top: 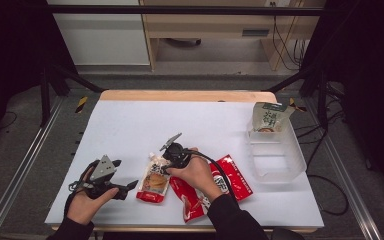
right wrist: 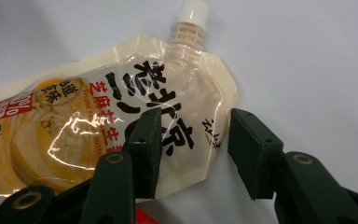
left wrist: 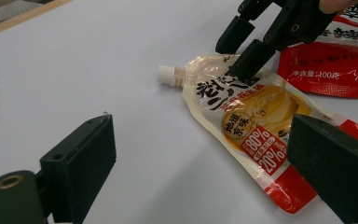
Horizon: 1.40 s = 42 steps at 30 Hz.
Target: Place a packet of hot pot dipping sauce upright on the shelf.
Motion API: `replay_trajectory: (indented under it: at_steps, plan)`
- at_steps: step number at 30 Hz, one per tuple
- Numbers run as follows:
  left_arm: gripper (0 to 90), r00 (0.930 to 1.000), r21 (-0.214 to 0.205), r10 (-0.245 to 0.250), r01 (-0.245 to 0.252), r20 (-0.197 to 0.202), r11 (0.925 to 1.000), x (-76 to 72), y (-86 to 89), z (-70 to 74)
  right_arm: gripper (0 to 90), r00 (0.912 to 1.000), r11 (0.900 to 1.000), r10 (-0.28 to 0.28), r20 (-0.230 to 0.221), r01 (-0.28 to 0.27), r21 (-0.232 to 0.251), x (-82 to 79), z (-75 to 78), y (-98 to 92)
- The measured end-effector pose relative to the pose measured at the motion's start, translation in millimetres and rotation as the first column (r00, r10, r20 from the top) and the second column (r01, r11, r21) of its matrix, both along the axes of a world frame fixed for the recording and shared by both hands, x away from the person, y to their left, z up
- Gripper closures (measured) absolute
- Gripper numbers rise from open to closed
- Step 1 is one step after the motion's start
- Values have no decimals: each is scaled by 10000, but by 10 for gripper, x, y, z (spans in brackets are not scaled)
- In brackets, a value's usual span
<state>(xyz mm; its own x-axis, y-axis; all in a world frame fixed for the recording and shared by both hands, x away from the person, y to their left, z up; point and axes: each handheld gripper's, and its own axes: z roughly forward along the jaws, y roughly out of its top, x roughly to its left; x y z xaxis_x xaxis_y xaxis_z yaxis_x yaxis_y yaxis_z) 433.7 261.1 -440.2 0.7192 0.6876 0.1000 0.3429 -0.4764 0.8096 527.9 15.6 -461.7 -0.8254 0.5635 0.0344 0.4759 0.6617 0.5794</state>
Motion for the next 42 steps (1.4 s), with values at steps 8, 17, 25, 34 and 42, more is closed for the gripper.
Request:
replay_trajectory:
  at_steps: [8, 17, 25, 34, 42]
  plan:
    - [83, 10000, 18, -32, 32, -2, 10000, 3, -3, 0, 744, 9993, 9994, 199, 304, -189, -305, -56, 19, 22]
    - [83, 10000, 41, -47, 47, -39, 10000, 5, -3, 2, 876, 9983, 9993, 340, 466, -331, -201, -103, 32, 46]
    - [91, 9995, -187, 109, -103, 301, 9998, -18, 38, 62, 888, 9877, 9974, 709, 1395, -724, 61, -183, 307, 54]
    - [128, 9967, -464, 102, -65, 806, 9989, -47, 24, 250, 892, 9373, 9878, 1392, 3194, -1540, 214, -417, 849, -7]
    - [172, 9925, -270, -265, 299, 1192, 9992, -13, -82, 449, 893, 8975, 9666, 2211, 3816, -2536, 366, -596, 997, -30]
